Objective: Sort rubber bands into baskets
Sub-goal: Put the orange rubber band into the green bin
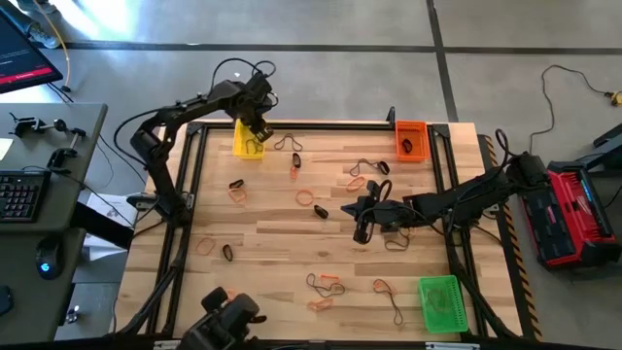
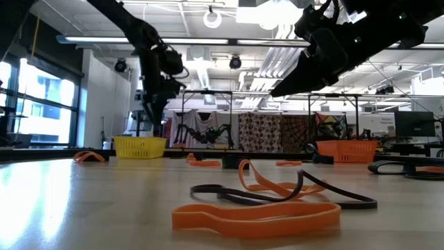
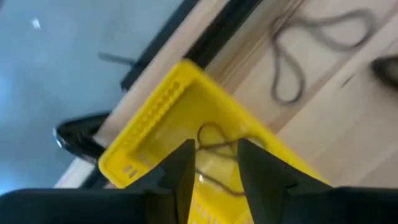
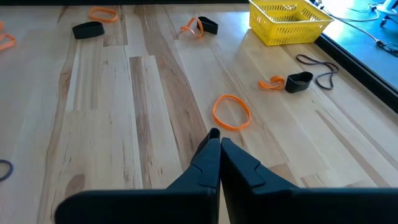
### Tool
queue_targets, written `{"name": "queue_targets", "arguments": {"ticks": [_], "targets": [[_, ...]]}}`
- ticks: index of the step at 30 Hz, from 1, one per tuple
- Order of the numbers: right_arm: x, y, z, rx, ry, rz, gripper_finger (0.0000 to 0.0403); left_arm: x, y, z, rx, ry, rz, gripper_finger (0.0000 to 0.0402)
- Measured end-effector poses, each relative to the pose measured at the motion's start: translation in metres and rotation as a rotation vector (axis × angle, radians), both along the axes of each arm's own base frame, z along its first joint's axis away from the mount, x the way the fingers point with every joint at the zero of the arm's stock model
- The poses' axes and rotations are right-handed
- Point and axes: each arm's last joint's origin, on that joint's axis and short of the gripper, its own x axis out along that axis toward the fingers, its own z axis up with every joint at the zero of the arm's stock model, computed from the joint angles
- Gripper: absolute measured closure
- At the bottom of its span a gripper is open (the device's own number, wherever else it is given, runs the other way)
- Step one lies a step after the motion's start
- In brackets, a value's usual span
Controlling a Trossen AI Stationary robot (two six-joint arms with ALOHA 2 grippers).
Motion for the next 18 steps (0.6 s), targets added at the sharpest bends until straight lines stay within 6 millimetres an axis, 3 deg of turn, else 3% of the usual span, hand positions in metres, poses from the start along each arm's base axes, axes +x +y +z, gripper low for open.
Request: {"name": "queue_targets", "arguments": {"ticks": [11, 14, 18], "targets": [[0.000, 0.000, 0.000, 0.009, 0.001, 0.015, 0.0403, 0.029, -0.037, 0.038, 0.119, -0.180, -0.158, 0.0274], [0.000, 0.001, 0.000, 0.010, 0.001, 0.017, 0.0403, 0.044, -0.048, 0.037, 0.147, -0.218, -0.210, 0.0275], [0.000, 0.001, 0.000, 0.010, 0.001, 0.017, 0.0403, 0.058, -0.064, 0.019, 0.170, -0.250, -0.277, 0.0275]]}}
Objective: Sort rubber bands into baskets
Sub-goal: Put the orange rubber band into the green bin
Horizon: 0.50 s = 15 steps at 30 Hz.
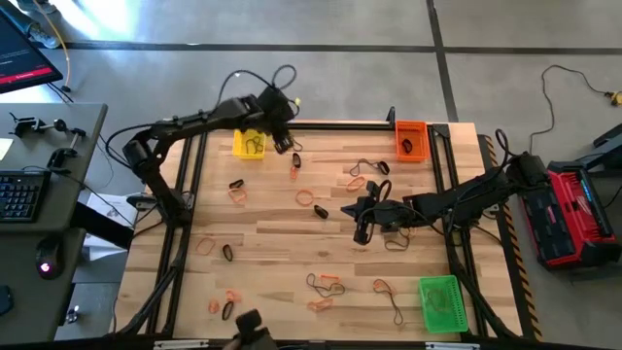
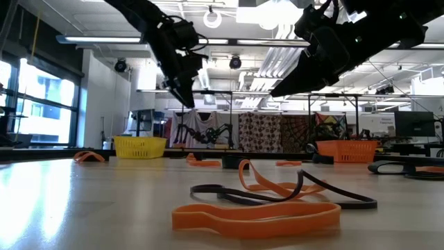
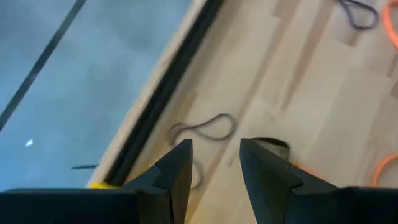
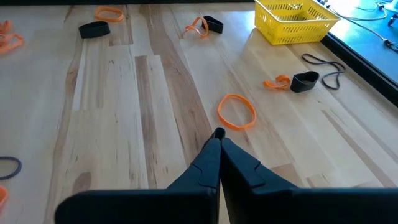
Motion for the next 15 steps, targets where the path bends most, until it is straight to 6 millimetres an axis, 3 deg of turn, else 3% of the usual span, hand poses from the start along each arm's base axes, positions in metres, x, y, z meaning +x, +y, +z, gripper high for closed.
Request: {"name": "queue_targets", "arguments": {"ticks": [8, 15], "targets": [[0.000, 0.000, 0.000, 0.019, -0.007, -0.011, 0.0403, 0.015, -0.034, -0.046, 0.028, -0.107, -0.059, 0.0275], [0.000, 0.000, 0.001, 0.021, -0.014, -0.011, 0.0402, 0.012, -0.074, -0.075, 0.018, -0.125, -0.071, 0.0275]]}}
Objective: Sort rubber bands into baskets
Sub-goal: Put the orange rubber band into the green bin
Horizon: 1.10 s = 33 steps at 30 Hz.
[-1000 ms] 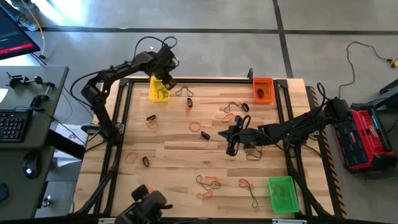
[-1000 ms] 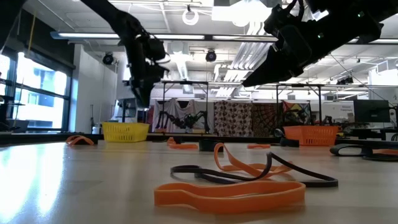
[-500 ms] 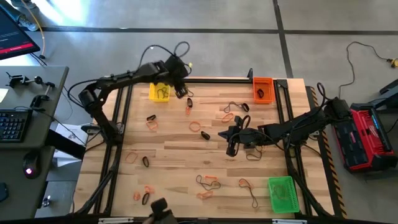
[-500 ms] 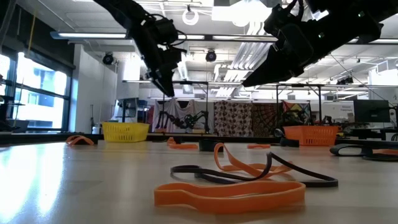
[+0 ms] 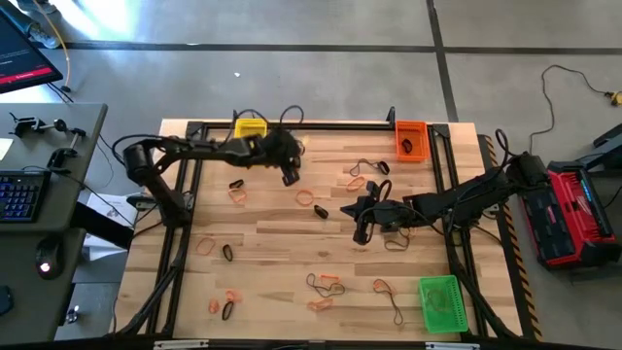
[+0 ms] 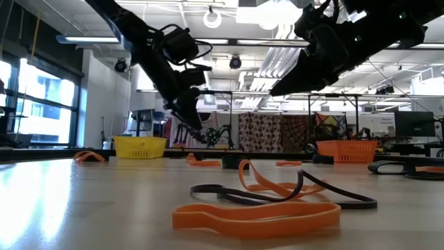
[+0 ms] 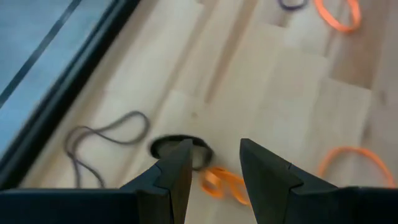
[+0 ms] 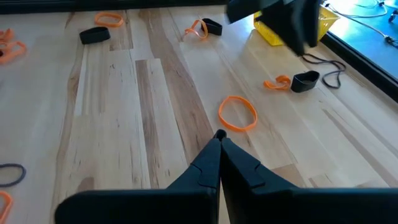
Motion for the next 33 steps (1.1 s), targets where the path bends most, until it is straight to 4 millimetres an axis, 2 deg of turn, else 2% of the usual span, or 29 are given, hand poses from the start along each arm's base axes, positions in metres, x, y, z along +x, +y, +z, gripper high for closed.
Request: {"name": "queue_targets", "arguments": {"ticks": [6, 14, 23, 29, 33], "targets": [[0.000, 0.000, 0.000, 0.001, -0.005, 0.000, 0.0402, -0.004, -0.025, -0.017, -0.042, 0.009, 0.005, 0.0275], [0.000, -0.001, 0.001, 0.007, -0.013, -0.022, 0.0402, -0.016, -0.037, -0.036, -0.059, 0.059, 0.066, 0.0275], [0.000, -0.001, 0.001, 0.009, -0.014, -0.025, 0.0402, -0.024, -0.033, -0.045, 0.002, 0.050, 0.148, 0.0275], [0.000, -0.001, 0.001, 0.009, -0.014, -0.025, 0.0402, -0.024, -0.019, -0.046, -0.086, -0.027, 0.150, 0.0275], [0.000, -0.001, 0.001, 0.009, -0.014, -0.025, 0.0402, -0.023, -0.011, -0.054, -0.135, -0.048, 0.136, 0.0275]]}}
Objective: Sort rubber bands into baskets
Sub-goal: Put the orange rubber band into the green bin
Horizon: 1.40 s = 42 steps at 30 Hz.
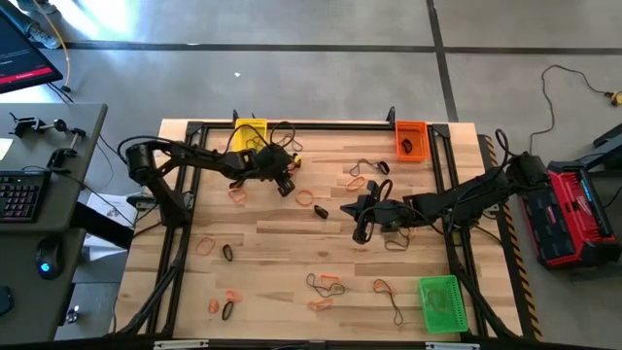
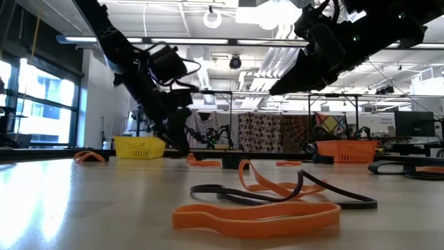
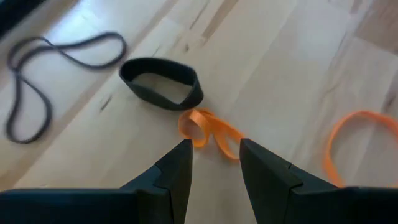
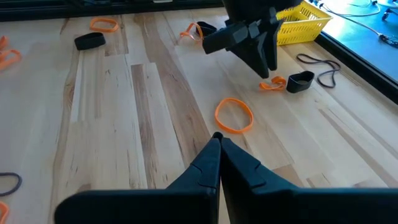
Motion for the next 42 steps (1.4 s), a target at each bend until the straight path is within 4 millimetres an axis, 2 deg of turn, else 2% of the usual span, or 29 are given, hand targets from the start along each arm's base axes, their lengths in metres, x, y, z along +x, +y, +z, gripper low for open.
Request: {"name": "queue_targets", "arguments": {"ticks": [8, 19, 23, 29, 36, 42], "targets": [[0.000, 0.000, 0.000, 0.000, 0.000, 0.000, 0.0402, 0.005, 0.005, -0.016, 0.013, 0.013, 0.000, 0.0275], [0.000, 0.000, 0.000, 0.000, 0.001, 0.000, 0.0402, 0.008, 0.010, -0.015, 0.056, -0.033, 0.027, 0.0278], [0.000, 0.000, 0.000, 0.000, 0.001, 0.000, 0.0402, 0.008, 0.010, -0.015, 0.066, -0.028, 0.034, 0.0309], [0.000, 0.000, 0.000, 0.000, 0.001, 0.000, 0.0402, 0.008, 0.010, -0.014, 0.092, -0.012, 0.003, 0.0391], [0.000, 0.000, 0.000, -0.001, 0.004, 0.000, 0.0402, 0.001, 0.012, 0.000, 0.130, 0.006, 0.048, 0.0398], [0.000, 0.000, 0.000, -0.001, 0.005, 0.000, 0.0402, -0.017, 0.030, 0.017, 0.140, 0.017, 0.155, 0.0400]]}}
